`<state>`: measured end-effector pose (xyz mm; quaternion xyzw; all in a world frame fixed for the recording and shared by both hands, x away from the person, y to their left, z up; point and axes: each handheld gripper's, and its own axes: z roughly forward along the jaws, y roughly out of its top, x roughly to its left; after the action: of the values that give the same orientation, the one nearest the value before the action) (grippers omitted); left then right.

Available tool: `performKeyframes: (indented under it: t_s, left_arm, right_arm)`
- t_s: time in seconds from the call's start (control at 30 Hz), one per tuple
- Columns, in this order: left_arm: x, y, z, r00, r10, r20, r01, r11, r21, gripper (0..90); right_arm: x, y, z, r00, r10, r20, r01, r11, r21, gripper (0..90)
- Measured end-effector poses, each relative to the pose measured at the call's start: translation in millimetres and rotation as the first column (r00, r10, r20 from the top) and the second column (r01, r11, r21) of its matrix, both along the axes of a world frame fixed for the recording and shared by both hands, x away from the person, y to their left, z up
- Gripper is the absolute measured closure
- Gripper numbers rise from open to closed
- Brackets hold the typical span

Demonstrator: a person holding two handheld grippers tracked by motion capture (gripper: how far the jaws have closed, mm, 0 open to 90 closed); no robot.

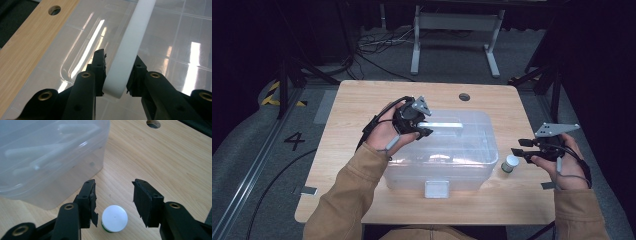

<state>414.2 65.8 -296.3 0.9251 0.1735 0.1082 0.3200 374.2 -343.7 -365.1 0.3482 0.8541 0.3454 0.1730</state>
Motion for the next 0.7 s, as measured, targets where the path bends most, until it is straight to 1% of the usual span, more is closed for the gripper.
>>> performKeyframes:
  t_s: [0.03, 0.1, 0.17, 0.23, 0.27, 0.3, 0.37, 0.4, 0.43, 0.47, 0.5, 0.57, 0.67, 0.7]
  left_arm:
    - [1.0, 0.3, 0.9, 1.0, 0.0, 0.0, 0.0, 1.0, -0.003, 72.3]
    - [3.5, 0.7, 3.1, 1.0, -0.001, -0.007, 0.001, 1.0, -0.004, 72.4]
    - [4.4, -0.3, 4.9, 0.9999, 0.005, -0.01, -0.005, 1.0, 0.006, 72.4]
    - [6.1, -1.5, 7.7, 0.9999, 0.008, -0.009, -0.007, 0.9998, 0.017, 72.5]
    - [7.2, -1.6, 8.6, 0.9999, 0.005, -0.013, -0.005, 0.9998, 0.018, 72.5]
    - [8.3, -1.7, 9.8, 0.9998, 0.007, -0.018, -0.007, 0.9998, 0.02, 72.5]
    - [11.6, -2.0, 12.5, 0.9996, 0.006, -0.026, -0.005, 0.9997, 0.025, 72.5]
    - [12.7, -2.2, 13.6, 0.9992, 0.009, -0.039, -0.008, 0.9996, 0.026, 72.5]
    - [14.3, -2.3, 14.5, 0.999, 0.006, -0.043, -0.005, 0.9996, 0.028, 72.5]
    - [16.2, -2.4, 16.1, 0.9981, 0.004, -0.061, -0.003, 0.9996, 0.03, 72.3]
    - [18.1, -2.4, 17.6, 0.9978, -0.003, -0.066, 0.005, 0.9994, 0.035, 72.1]
    - [21.2, -2.7, 20.1, 0.9975, -0.004, -0.071, 0.007, 0.9992, 0.039, 72.2]
    - [26.6, -2.9, 23.5, 0.9965, -0.002, -0.083, 0.005, 0.9992, 0.039, 72.2]
    - [26.6, -2.9, 23.5, 0.9965, -0.002, -0.083, 0.005, 0.9992, 0.039, 72.1]
  right_arm:
    - [0.0, 0.0, 0.0, 1.0, 0.0, 0.0, 0.0, 1.0, 0.0, 55.7]
    - [-2.4, 1.3, 1.8, 0.9999, 0.013, -0.002, -0.013, 1.0, 0.016, 60.6]
    - [-6.0, 1.6, 4.6, 0.9997, 0.015, -0.02, -0.014, 0.998, 0.06, 69.4]
    - [-9.5, 1.6, 7.6, 0.9989, 0.03, -0.037, -0.026, 0.995, 0.1, 78.9]
    - [-11.5, 1.9, 9.1, 0.9981, 0.045, -0.042, -0.04, 0.992, 0.117, 83.1]
    - [-12.8, 2.3, 9.9, 0.9978, 0.052, -0.041, -0.047, 0.992, 0.12, 85.0]
    - [-16.6, 3.9, 11.4, 0.9964, 0.077, -0.035, -0.072, 0.989, 0.132, 87.8]
    - [-18.4, 4.8, 11.7, 0.9953, 0.09, -0.036, -0.084, 0.987, 0.139, 89.1]
    - [-20.3, 5.7, 11.8, 0.9938, 0.105, -0.038, -0.098, 0.984, 0.146, 89.5]
    - [-21.6, 6.3, 11.6, 0.9925, 0.116, -0.038, -0.109, 0.983, 0.15, 89.5]
    - [-23.9, 7.1, 11.4, 0.9902, 0.131, -0.048, -0.122, 0.98, 0.159, 89.5]
    - [-27.3, 8.2, 10.9, 0.9869, 0.153, -0.052, -0.142, 0.976, 0.165, 90.0]
    - [-32.0, 11.0, 8.8, 0.9795, 0.188, -0.072, -0.174, 0.97, 0.168, 90.0]
    - [-32.0, 11.0, 8.8, 0.9795, 0.188, -0.072, -0.174, 0.97, 0.168, 90.0]
